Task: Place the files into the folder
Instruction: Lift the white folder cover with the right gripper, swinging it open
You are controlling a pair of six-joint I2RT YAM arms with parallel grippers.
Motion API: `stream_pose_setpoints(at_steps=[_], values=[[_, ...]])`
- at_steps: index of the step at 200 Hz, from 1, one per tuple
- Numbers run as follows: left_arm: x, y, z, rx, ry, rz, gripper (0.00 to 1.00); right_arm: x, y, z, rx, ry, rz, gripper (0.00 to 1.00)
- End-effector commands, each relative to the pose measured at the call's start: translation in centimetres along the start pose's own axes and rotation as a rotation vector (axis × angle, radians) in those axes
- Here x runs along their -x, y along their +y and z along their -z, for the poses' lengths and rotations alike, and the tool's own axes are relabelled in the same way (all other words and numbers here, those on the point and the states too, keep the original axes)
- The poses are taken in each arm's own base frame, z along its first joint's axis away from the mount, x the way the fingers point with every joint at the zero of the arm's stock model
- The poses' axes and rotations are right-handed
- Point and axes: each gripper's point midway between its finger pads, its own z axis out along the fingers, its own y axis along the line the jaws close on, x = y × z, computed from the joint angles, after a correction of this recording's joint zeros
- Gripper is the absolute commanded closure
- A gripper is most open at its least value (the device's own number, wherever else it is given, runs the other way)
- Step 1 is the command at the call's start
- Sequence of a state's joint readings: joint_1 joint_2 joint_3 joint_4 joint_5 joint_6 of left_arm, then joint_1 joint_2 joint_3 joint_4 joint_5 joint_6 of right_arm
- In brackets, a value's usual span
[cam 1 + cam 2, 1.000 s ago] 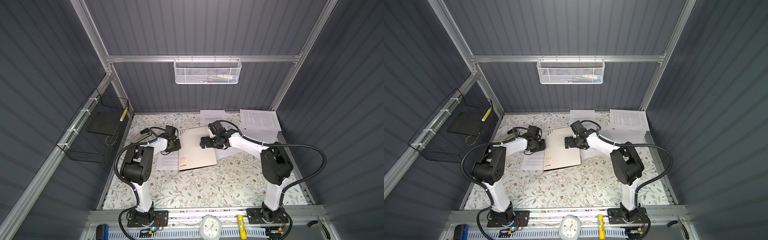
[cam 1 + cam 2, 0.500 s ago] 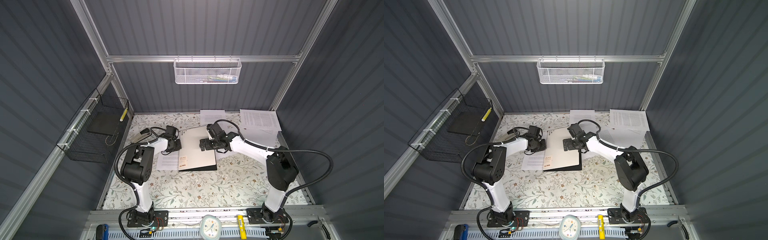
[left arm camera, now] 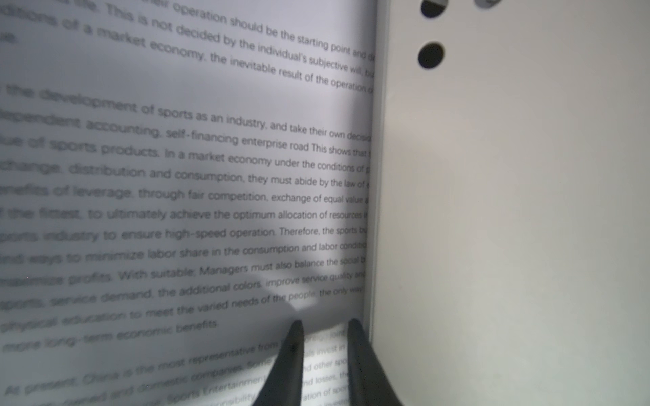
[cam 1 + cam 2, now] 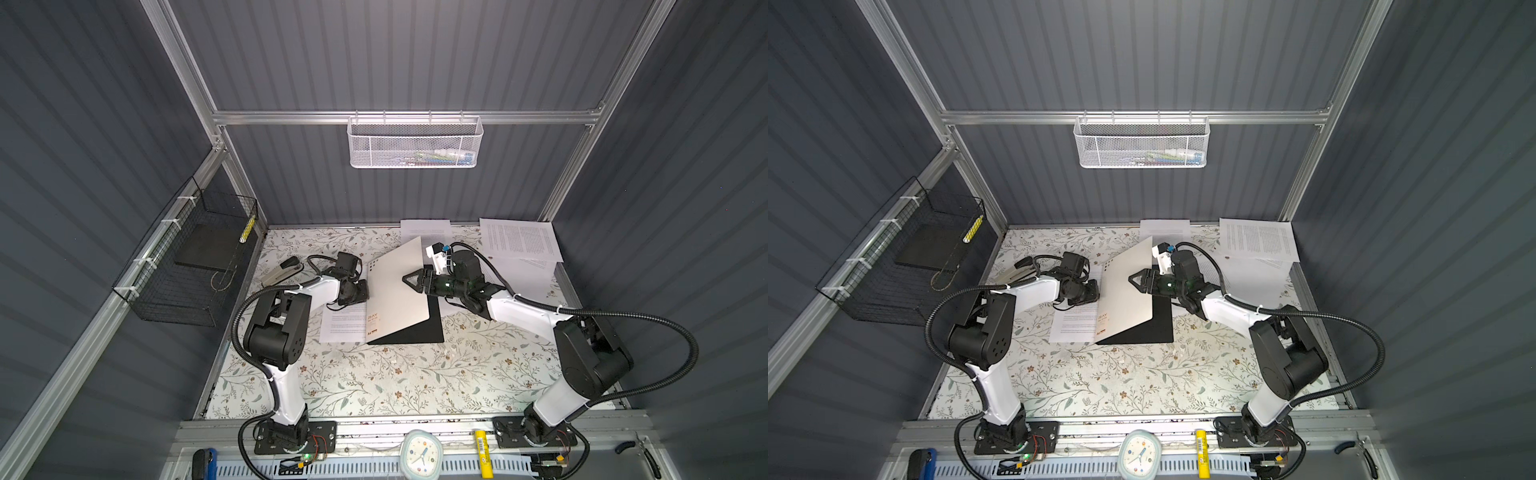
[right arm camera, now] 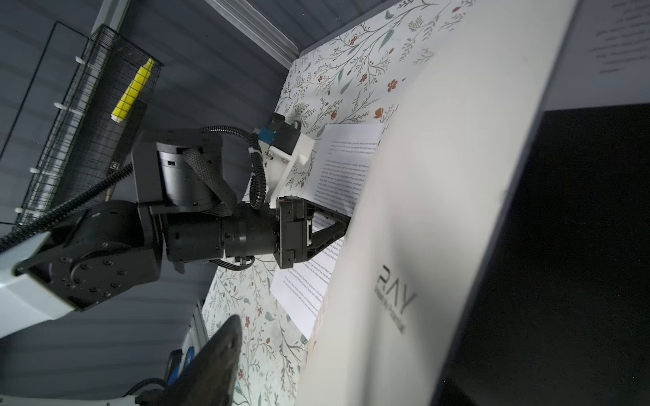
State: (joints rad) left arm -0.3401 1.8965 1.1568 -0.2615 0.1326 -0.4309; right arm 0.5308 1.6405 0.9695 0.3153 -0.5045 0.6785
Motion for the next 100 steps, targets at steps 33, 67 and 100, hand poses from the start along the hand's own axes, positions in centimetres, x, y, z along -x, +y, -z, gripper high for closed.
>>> stream_pose_setpoints(at_steps=[33, 67, 100], values=[[0.1, -1.1, 0.9, -0.027, 0.026, 0.005, 0.66, 1.0, 0.2, 0.7, -0.065, -0.004, 0.038, 0.85], [2.3, -3.1, 2.8, -0.166, -0.015, 0.029, 0.56, 2.5, 3.2, 2.0, -0.003, -0.017, 0.069, 1.00], [3.1, -2.8, 5.7, -0.177, -0.072, 0.053, 0.53, 3.8, 6.2, 5.2, 0.016, -0.067, 0.089, 1.00]])
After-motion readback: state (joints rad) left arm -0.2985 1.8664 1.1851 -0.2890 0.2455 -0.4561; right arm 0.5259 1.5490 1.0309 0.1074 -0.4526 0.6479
